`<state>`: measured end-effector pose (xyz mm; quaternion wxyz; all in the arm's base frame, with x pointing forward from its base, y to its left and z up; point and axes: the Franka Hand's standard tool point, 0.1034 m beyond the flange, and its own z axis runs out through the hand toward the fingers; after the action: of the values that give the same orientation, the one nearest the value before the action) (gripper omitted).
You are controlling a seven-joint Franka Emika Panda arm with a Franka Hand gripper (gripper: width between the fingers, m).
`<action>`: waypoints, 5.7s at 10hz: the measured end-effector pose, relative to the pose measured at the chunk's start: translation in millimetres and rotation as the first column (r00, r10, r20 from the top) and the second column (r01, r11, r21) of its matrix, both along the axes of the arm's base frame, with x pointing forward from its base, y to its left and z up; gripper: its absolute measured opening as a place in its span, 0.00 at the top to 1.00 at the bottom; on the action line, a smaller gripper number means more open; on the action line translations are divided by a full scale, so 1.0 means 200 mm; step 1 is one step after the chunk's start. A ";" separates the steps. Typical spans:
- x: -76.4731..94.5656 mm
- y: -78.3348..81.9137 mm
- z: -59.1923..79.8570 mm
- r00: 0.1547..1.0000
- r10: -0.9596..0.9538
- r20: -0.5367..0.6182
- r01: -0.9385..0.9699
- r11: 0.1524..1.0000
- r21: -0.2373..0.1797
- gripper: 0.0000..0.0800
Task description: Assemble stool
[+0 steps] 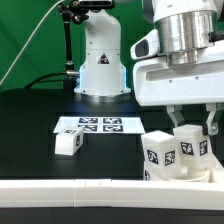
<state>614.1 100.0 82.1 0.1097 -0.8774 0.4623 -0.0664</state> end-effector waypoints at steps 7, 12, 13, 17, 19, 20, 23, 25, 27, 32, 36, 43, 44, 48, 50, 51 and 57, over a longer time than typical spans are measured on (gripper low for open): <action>-0.01 -0.01 0.00 0.780 -0.608 -0.149 0.626 0.759 0.179 0.57; 0.00 -0.02 -0.01 0.437 -0.859 -0.266 0.891 0.374 0.257 0.57; -0.01 -0.01 -0.01 0.361 -0.882 -0.302 0.922 0.289 0.257 0.57; -0.01 0.00 0.02 0.353 -0.875 -0.332 0.927 0.281 0.248 0.29; 0.00 0.00 0.10 0.394 -0.866 -0.310 0.908 0.314 0.276 0.22; 0.01 0.00 0.13 0.426 -0.856 -0.293 0.893 0.345 0.290 0.19; 0.00 -0.01 0.11 0.548 -0.803 -0.234 0.828 0.480 0.289 0.19; -0.01 0.02 0.10 0.731 -0.659 -0.178 0.681 0.689 0.248 0.19; 0.00 0.00 0.12 0.879 -0.464 -0.105 0.476 0.852 0.218 0.19; 0.00 0.01 0.14 0.982 -0.187 -0.009 0.186 0.968 0.168 0.19; -0.01 0.05 0.17 0.931 0.363 -0.023 -0.363 0.932 0.023 0.19; 0.00 0.03 0.13 0.482 0.875 -0.038 -0.866 0.470 -0.167 0.19; -0.01 0.03 0.12 0.366 0.928 -0.076 -0.921 0.349 -0.173 0.19; 0.03 0.00 0.11 0.140 0.984 -0.111 -0.973 0.115 -0.202 0.19; 0.02 0.01 0.07 0.083 0.989 -0.124 -0.979 0.058 -0.197 0.19; 0.02 0.01 0.05 0.083 0.989 -0.125 -0.980 0.058 -0.190 0.19; 0.01 -0.02 -0.01 0.088 0.987 -0.131 -0.983 0.065 -0.171 0.30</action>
Offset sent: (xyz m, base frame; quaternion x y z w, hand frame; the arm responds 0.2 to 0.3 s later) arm -0.0140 -0.0084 -0.0012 0.0180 -0.0132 0.3521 0.9357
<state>615.3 96.3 79.4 0.0350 -0.9635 -0.2633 -0.0333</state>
